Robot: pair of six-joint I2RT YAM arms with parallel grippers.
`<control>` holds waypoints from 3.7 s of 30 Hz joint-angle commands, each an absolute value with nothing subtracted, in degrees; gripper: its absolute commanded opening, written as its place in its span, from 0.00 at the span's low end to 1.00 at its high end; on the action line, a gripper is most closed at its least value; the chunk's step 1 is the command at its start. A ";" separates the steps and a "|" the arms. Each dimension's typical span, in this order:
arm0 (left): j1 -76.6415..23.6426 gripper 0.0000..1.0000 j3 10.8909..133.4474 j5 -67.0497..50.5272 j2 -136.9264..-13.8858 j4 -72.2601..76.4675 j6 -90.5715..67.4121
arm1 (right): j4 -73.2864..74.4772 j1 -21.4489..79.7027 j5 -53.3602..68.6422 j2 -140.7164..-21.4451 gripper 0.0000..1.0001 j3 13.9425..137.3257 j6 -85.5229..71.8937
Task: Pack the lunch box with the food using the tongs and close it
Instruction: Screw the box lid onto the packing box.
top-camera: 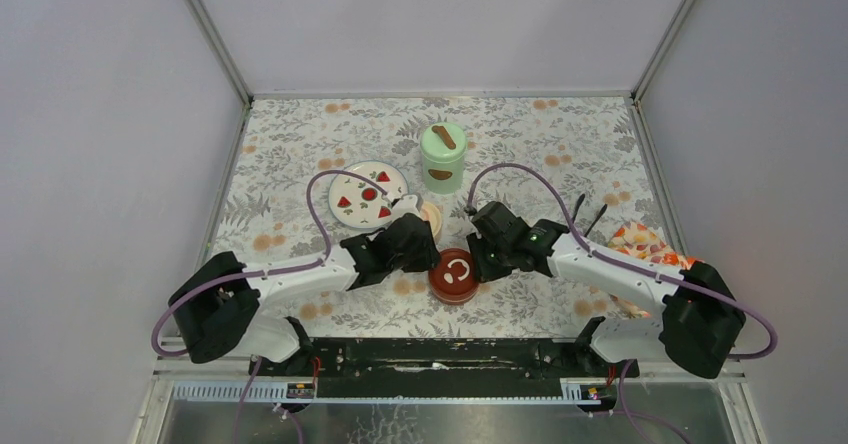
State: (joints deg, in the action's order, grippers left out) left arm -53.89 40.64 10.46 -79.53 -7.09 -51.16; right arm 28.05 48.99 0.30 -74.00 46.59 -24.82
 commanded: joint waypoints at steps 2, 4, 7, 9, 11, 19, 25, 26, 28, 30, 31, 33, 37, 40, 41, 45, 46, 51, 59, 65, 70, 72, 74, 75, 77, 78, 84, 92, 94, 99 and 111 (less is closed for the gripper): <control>-53.94 0.54 37.35 14.07 -74.93 -1.40 -47.10 | 29.44 48.42 4.55 -70.85 0.33 47.52 -24.21; -54.77 0.64 34.45 15.07 -70.97 0.58 -45.22 | 28.93 45.99 6.33 -69.72 0.35 48.40 -22.13; -57.94 0.74 29.66 18.26 -64.60 4.72 -42.05 | 27.72 42.65 7.72 -69.55 0.38 49.91 -19.18; -60.91 0.80 26.86 21.18 -61.16 6.64 -40.14 | 27.61 41.59 8.51 -70.93 0.40 51.64 -17.59; -62.66 0.83 24.94 21.61 -59.03 7.80 -39.42 | 27.32 40.80 8.76 -72.87 0.40 52.67 -16.31; -68.77 0.90 24.06 22.60 -62.49 10.04 -39.89 | 25.47 40.06 9.25 -80.77 0.40 54.56 -14.13; -78.57 0.93 24.32 36.23 -68.22 14.16 -38.27 | 24.17 39.97 11.89 -82.03 0.40 55.83 -13.66; -79.30 0.94 24.18 37.23 -69.35 15.14 -38.13 | 24.02 40.02 12.20 -82.19 0.40 56.16 -13.61; -80.29 0.95 24.13 38.47 -71.63 16.87 -38.11 | 23.70 39.97 12.70 -82.70 0.40 56.59 -13.62; -81.18 0.97 24.12 38.75 -74.34 18.87 -37.33 | 23.46 40.00 13.07 -83.31 0.41 56.89 -13.65; -81.47 0.98 24.35 38.75 -75.61 19.45 -36.94 | 23.35 40.01 13.29 -83.67 0.42 56.99 -13.63; -81.96 0.98 25.24 38.95 -77.89 19.50 -36.46 | 23.13 40.04 13.73 -84.36 0.43 57.34 -13.55; -82.13 0.99 26.14 37.92 -80.47 20.16 -37.20 | 23.13 39.98 15.51 -86.07 0.43 57.82 -13.24; -82.14 0.98 26.56 38.36 -81.65 19.80 -38.79 | 23.91 40.07 16.34 -86.78 0.41 57.35 -13.26; -82.11 0.98 26.62 39.52 -81.84 19.25 -39.77 | 23.98 40.05 16.69 -86.52 0.40 56.77 -13.52; -80.40 0.98 26.30 42.38 -81.68 18.70 -42.60 | 23.73 40.05 17.92 -83.59 0.36 52.99 -15.33; -79.43 0.98 26.02 42.24 -81.38 18.72 -43.26 | 23.66 40.14 18.27 -82.67 0.35 51.92 -15.89; -74.49 0.94 23.70 39.83 -79.38 21.57 -44.03 | 23.06 41.06 18.49 -77.98 0.32 46.37 -19.21; -73.39 0.93 23.39 38.79 -78.92 21.75 -42.63 | 22.78 42.85 18.84 -73.66 0.30 43.67 -21.71; -73.39 0.93 20.61 36.37 -76.18 24.52 -41.65 | 25.18 41.48 13.60 -71.07 0.40 47.81 -19.71; -73.47 0.95 19.41 33.00 -74.42 27.49 -37.02 | 25.18 39.75 11.65 -75.98 0.56 53.80 -16.58; -73.54 0.98 19.04 31.29 -74.38 28.59 -34.61 | 24.16 38.97 12.15 -78.43 0.59 55.75 -15.64; -73.67 0.98 18.54 30.36 -74.91 29.78 -32.62 | 23.51 38.42 12.77 -80.88 0.61 58.23 -14.52; -73.85 0.98 18.22 30.35 -75.51 30.85 -31.73 | 23.52 38.23 12.82 -82.08 0.62 59.26 -13.95; -74.07 0.98 17.29 30.60 -76.43 33.15 -30.78 | 23.30 38.02 13.05 -84.32 0.63 61.11 -13.13; -74.13 0.98 16.92 30.55 -76.75 34.44 -30.40 | 23.29 37.91 13.40 -85.22 0.63 61.89 -12.80; -74.05 0.98 17.27 30.28 -80.57 38.34 -27.94 | 23.09 37.79 15.37 -89.28 0.63 64.09 -11.41; -74.09 0.98 19.77 30.45 -84.76 38.86 -26.63 | 23.46 37.85 19.00 -90.90 0.60 63.83 -10.74; -74.03 0.98 20.26 30.57 -85.50 38.72 -26.92 | 23.59 37.80 19.50 -90.82 0.59 63.32 -10.70; -74.03 0.98 21.85 31.31 -87.01 37.63 -27.41 | 22.87 37.91 20.98 -90.18 0.58 60.59 -11.27; -74.01 0.98 24.36 30.61 -89.66 35.06 -28.01 | 20.86 37.84 12.81 -87.18 0.60 61.33 -9.89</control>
State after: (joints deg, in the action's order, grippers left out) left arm -73.87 22.61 30.61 -88.99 33.23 -28.34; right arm 21.56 37.60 15.73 -89.43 59.96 -11.20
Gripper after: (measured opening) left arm 0.982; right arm 0.597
